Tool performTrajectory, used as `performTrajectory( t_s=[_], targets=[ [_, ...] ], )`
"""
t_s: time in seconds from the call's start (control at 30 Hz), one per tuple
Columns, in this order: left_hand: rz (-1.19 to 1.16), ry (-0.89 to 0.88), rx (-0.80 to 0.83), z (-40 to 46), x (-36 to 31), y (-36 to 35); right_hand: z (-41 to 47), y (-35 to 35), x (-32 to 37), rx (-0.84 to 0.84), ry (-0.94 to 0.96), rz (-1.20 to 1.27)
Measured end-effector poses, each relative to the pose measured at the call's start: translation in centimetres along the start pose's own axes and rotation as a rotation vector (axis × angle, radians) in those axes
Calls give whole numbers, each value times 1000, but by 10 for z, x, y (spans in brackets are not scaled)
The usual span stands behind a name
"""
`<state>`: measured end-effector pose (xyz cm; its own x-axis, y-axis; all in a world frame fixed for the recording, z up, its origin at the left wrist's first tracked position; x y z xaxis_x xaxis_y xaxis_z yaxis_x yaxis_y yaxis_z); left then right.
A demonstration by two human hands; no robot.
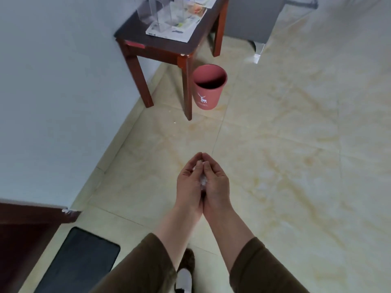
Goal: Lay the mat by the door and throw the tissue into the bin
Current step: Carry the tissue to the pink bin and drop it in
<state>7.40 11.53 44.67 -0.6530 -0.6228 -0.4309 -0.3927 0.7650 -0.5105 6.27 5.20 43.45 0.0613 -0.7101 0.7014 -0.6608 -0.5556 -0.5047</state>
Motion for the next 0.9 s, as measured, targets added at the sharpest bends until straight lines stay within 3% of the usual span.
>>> performTrajectory(
  t_s=[0.47, 0.9],
  targets=[
    [152, 147, 83, 139, 2, -197, 188, -6, 138, -152, 130, -74],
    [159, 124, 31, 275, 5, -379, 386, -11, 250, -177, 46, 17]
  ],
)
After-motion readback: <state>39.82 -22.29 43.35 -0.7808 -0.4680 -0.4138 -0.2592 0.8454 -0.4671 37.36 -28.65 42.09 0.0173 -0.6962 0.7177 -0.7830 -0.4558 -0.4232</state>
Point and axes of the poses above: each hand's wrist, its own z-axis towards the middle knuckle, its own y-axis out of the back of the hand, x = y × z, the point moved 8 cm from there along z, towards the middle knuckle, and after that the axes turned 12 degrees about y, right-handed, at the moved point
